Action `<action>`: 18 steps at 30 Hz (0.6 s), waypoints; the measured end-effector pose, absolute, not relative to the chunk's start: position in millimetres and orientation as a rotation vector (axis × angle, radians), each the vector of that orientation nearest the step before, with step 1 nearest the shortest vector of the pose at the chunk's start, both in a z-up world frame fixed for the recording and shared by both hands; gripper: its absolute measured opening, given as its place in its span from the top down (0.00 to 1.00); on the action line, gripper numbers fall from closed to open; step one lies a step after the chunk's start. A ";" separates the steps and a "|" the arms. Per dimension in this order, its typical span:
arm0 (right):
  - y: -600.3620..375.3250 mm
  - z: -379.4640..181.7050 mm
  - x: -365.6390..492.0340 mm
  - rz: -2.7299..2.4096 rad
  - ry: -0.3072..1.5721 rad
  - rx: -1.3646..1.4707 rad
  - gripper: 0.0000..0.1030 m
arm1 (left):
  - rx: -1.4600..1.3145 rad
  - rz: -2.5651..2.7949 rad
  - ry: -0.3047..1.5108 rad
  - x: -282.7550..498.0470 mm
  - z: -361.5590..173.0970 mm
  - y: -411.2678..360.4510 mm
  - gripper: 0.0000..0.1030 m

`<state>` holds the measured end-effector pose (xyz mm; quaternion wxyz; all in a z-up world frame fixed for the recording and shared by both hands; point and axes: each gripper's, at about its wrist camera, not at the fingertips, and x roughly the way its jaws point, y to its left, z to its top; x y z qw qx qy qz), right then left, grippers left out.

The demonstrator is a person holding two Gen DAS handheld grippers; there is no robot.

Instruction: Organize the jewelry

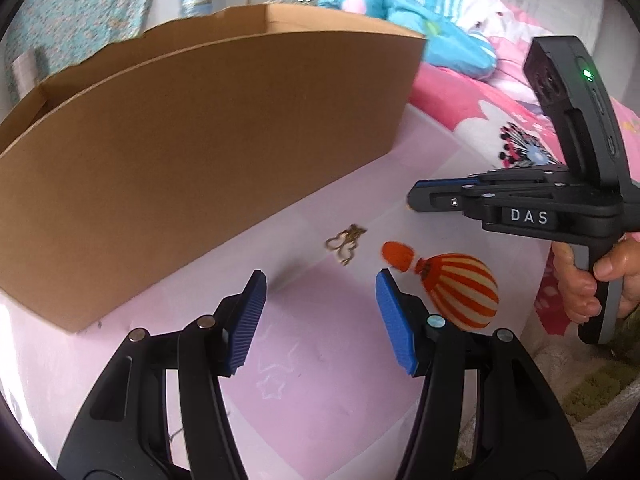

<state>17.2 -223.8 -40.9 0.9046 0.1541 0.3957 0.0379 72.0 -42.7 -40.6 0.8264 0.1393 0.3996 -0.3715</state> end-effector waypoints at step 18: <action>-232.3 -46.4 13.8 0.120 0.801 0.385 0.94 | 0.473 -0.861 0.785 80.4 -42.7 -66.5 0.90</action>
